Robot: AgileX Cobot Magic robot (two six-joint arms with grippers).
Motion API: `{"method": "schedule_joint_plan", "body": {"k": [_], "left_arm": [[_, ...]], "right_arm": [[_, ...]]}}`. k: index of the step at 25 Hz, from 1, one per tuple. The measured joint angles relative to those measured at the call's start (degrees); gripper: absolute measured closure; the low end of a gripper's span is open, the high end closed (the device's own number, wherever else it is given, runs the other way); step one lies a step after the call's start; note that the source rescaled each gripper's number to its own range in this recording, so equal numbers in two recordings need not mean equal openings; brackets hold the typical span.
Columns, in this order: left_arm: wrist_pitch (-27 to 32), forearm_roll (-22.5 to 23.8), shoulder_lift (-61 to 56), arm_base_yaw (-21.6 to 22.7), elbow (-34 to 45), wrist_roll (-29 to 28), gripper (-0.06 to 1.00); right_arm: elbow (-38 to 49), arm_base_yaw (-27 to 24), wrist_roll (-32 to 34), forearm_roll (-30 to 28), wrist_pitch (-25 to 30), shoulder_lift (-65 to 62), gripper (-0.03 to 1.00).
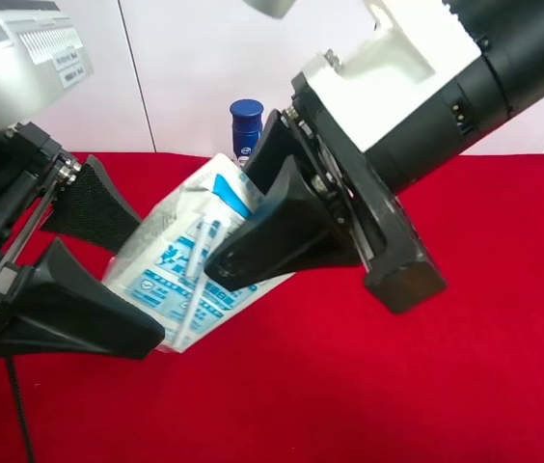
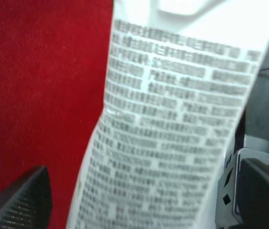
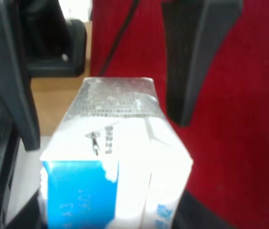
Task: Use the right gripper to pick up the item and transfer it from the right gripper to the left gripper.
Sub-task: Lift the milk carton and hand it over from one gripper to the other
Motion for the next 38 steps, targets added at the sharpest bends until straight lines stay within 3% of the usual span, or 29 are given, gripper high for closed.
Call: {"method": "schedule_joint_plan", "body": {"k": [19, 21, 22, 24, 34, 35, 36, 38], "left_arm": [[-2.4, -0.1, 0.0, 0.0, 0.0, 1.1, 0.35], [-2.5, -0.1, 0.0, 0.0, 0.0, 1.2, 0.42], [-2.5, -0.1, 0.0, 0.0, 0.0, 1.2, 0.51], [-2.6, 0.0, 0.0, 0.0, 0.0, 1.3, 0.87], [-2.8, 0.0, 0.0, 0.0, 0.0, 3.8, 0.89], [-2.9, 0.0, 0.0, 0.0, 0.0, 3.8, 0.89], [-3.0, 0.1, 0.0, 0.0, 0.0, 3.9, 0.89], [-3.1, 0.5, 0.1, 0.0, 0.0, 3.9, 0.93]], "right_arm": [[0.0, 0.0, -3.2, 5.7, -3.8, 0.0, 0.97], [0.0, 0.0, -3.6, 5.7, -4.2, 0.0, 0.97], [0.0, 0.0, -3.8, 5.7, -4.2, 0.0, 0.97], [0.0, 0.0, -4.2, 5.7, -4.1, 0.0, 0.97], [0.0, 0.0, -5.0, 5.7, -4.2, -0.1, 0.97], [0.0, 0.0, -5.1, 5.7, -4.2, -0.1, 0.95], [0.0, 0.0, -5.3, 6.0, -4.2, -0.1, 0.85], [0.0, 0.0, -5.4, 7.8, -4.2, -0.1, 0.45]]}}
